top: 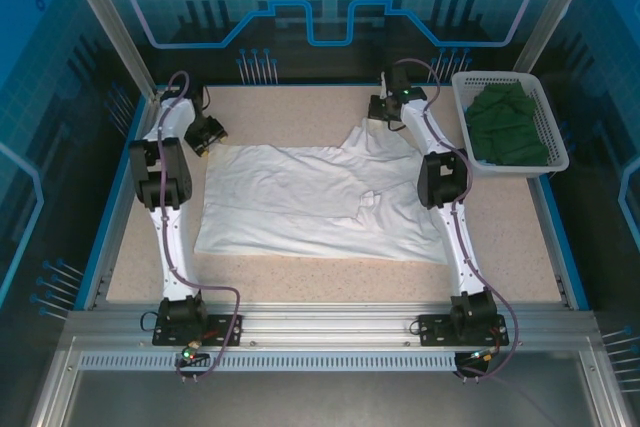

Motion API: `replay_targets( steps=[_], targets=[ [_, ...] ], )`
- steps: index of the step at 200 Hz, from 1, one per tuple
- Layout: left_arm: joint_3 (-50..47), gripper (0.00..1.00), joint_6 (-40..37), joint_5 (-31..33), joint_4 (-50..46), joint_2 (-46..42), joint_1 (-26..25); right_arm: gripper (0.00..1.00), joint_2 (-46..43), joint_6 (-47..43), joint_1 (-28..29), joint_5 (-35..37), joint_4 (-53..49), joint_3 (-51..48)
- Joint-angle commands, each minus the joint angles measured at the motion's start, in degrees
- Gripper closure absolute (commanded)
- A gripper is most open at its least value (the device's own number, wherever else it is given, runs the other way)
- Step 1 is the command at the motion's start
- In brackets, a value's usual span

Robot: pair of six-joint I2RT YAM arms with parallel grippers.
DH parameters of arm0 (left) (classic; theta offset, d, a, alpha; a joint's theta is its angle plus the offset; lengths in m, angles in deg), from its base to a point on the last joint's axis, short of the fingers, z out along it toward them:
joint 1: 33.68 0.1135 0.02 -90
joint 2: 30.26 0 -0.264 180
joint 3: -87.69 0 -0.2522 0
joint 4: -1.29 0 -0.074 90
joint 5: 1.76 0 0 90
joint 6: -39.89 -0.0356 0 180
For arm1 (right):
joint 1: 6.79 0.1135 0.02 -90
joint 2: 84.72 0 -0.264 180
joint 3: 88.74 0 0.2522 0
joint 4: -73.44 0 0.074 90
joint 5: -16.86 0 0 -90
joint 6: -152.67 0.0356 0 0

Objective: Fold and stack the t-shirts

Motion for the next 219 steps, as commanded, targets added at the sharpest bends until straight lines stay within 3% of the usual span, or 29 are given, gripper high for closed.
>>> replay_targets(
  steps=[1,29,73,121,134,176,219],
  targets=[
    [2.05,0.49,-0.78,1.69,0.42,2.26,-1.02,1.0,-2.4,-0.98,0.56,-0.72,-0.5,-0.74],
    [4.02,0.57,-1.58,2.18,-0.5,3.22,-1.02,1.0,-2.77,-1.07,0.35,-0.55,-0.4,-1.1],
    [5.28,0.77,-2.17,1.45,-0.6,3.17,-1.19,1.0,-4.69,-1.52,0.29,-0.02,0.06,-2.06],
    [3.43,0.95,-3.66,1.06,1.89,-0.32,-2.09,1.0,-11.45,-2.56,0.22,0.94,0.25,-6.31],
    [0.51,0.99,-3.81,0.73,4.67,-2.88,-2.31,1.0,-14.69,-3.1,0.37,1.34,1.48,-10.12],
    [-14.42,1.0,-4.98,-1.82,17.13,-14.53,-2.42,1.0,-26.49,-4.47,0.73,3.35,4.7,-24.46],
    [-29.98,1.0,-7.44,-4.67,28.13,-26.91,-2.42,1.0,-44.91,-5.67,0.54,3.97,11.65,-47.47]
  ],
)
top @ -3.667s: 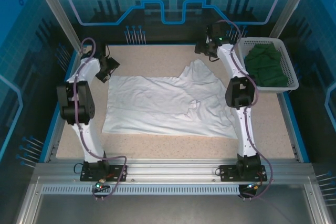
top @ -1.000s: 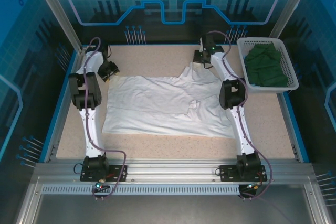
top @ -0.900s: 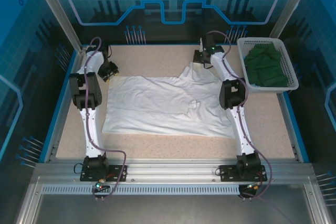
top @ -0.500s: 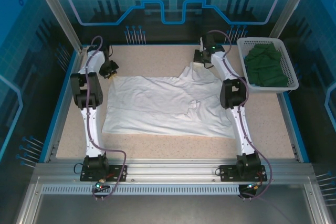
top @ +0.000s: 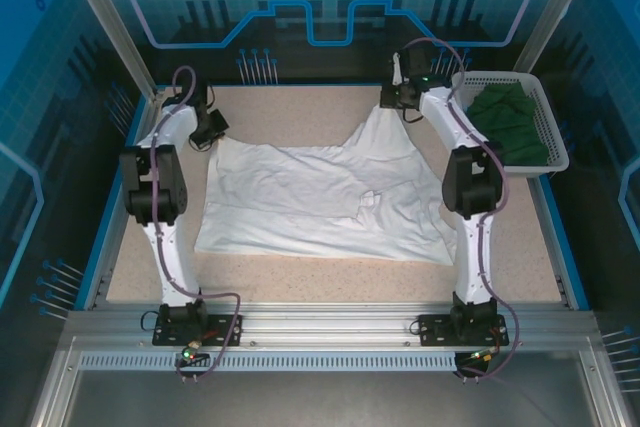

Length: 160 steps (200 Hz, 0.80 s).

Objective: Fold and stack the t-shirts

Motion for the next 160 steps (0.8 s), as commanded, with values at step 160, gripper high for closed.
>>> replay_targets(
  steps=[160],
  targets=[
    [-37.53,0.99,-1.91,0.38,22.82,-26.46,3.49,1.0,-55.99,7.1,-6.14,-1.53,13.74,-65.37]
  ],
)
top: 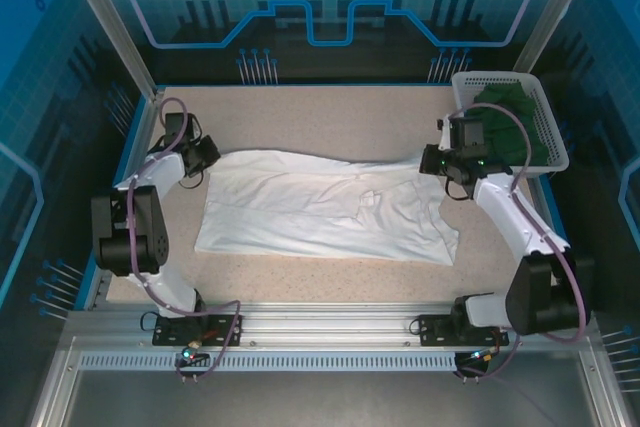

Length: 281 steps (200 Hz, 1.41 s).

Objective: Fold and stack the t-shirts

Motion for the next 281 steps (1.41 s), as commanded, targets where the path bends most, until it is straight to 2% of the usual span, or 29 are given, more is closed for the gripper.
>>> replay_targets(
  steps=[1,92,102,116,120,126,128,132,136,140,145,150,157,184,195,208,221,233,254,281],
  targets=[
    [-1.97,0.99,1.44,2.02,1.35,-2.77,0.97,1.0,-3.14,3.03,-1.11,-0.55,1.86,-3.6],
    [-9.22,0.97,5.46,6.51,-2.43,-5.93,2.21,1.0,-12.38,8.06,-1.14,-2.38,3.83,-19.91],
    [-9.46,0.9,6.18,7.59,-3.14,-5.69,2.21,1.0,-13.7,8.35,-1.2,-2.07,3.26,-20.55],
    [-9.41,0.87,8.04,9.99,-4.94,-5.63,2.3,1.0,-16.32,8.83,-1.25,-2.25,2.86,-21.5],
    [-9.51,0.82,8.59,10.44,-5.18,-5.73,2.45,1.0,-17.01,8.97,-1.18,-2.57,2.86,-21.8],
    [-9.73,0.65,9.4,10.95,-5.32,-5.89,2.55,1.0,-18.01,9.42,-1.24,-2.99,2.7,-22.23],
    [-9.75,0.62,9.64,11.12,-5.5,-5.97,2.63,1.0,-18.37,9.48,-1.23,-3.19,2.56,-22.36],
    [-9.73,0.63,10.17,11.16,-5.75,-6.04,2.84,1.0,-19.01,9.89,-1.29,-3.46,2.39,-22.79],
    [-9.81,0.67,10.61,11.09,-5.91,-6.19,3.05,1.0,-19.64,10.17,-1.28,-3.94,2.22,-23.2],
    [-9.85,0.71,11.05,11.14,-5.92,-6.43,3.24,0.97,-20.16,10.44,-1.3,-4.27,1.85,-23.55],
    [-10.01,0.72,11.68,11.13,-5.94,-6.93,3.54,0.89,-20.81,10.76,-1.29,-4.42,1.24,-23.91],
    [-10.02,0.68,12.31,10.86,-5.87,-7.41,3.9,0.78,-21.55,11.19,-1.3,-4.29,0.54,-24.29],
    [-10.02,0.62,13.03,10.12,-5.59,-8.05,4.5,0.7,-22.65,11.66,-1.34,-3.88,-0.55,-24.92],
    [-9.56,0.62,15.4,6.49,-4.77,-13.1,5.99,0.65,-27.74,14.68,-2.89,-1.05,-5.26,-25.61],
    [-9.03,0.62,15.95,3.8,-4.45,-14.7,5.9,0.57,-29.88,17.06,-3.51,0.06,-5.78,-25.5],
    [-7.53,0.65,16.67,-0.32,-4.73,-14.71,5.29,0.54,-31.11,18.43,-3.55,0.57,-4.06,-25.23],
    [-5.12,0.74,16.51,-3.53,-6.18,-13.28,3.56,0.54,-28.08,18.15,-3.49,-0.84,-1.63,-23.55],
    [-3.02,0.79,15.63,-4.69,-7.71,-11.4,1.16,0.6,-21.2,16.43,-3.28,-3.71,-0.95,-19.76],
    [-0.46,0.81,14.36,-5.49,-9.31,-7.11,-2.89,0.86,-6.62,12.55,-1.31,-5.17,-4.62,-10.02],
    [2.76,0.81,14.24,-6.63,-11.07,0.44,-5.63,0.89,6.35,9.07,1.88,-1.85,-6.16,0.03]
  ],
)
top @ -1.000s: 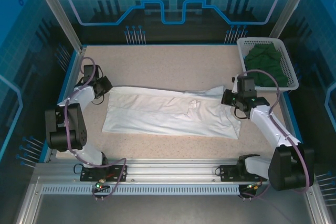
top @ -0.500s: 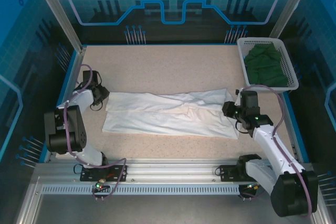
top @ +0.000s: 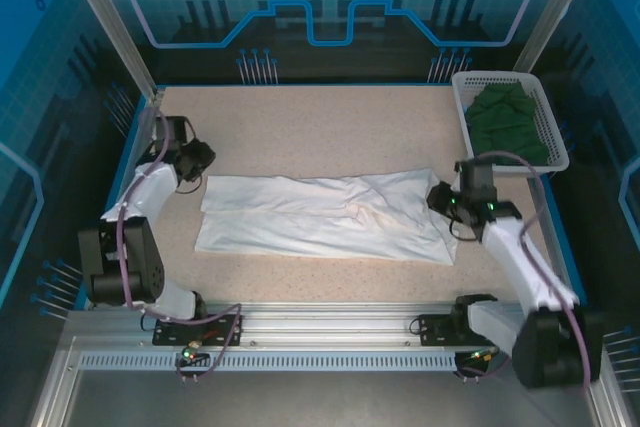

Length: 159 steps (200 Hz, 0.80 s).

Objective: Fold and stack the t-shirts

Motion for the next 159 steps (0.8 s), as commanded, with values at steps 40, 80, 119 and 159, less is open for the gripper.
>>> replay_targets(
  steps=[40,80,119,159],
  targets=[
    [8.54,0.82,-1.55,-3.02,-7.99,16.65,-2.69,0.86,25.91,-6.6,3.41,3.32,-9.64,22.74],
    [8.81,0.79,0.22,4.24,-10.23,18.31,-2.21,0.83,36.61,-7.11,2.13,4.57,-13.21,30.75],
    [6.33,0.78,3.01,6.47,-8.92,17.78,1.37,0.79,41.8,-5.76,-0.74,6.3,-13.68,32.95],
    [6.13,0.77,4.25,7.09,-9.06,17.48,3.89,0.66,42.53,-5.15,-2.02,7.0,-13.66,35.42]
  ],
)
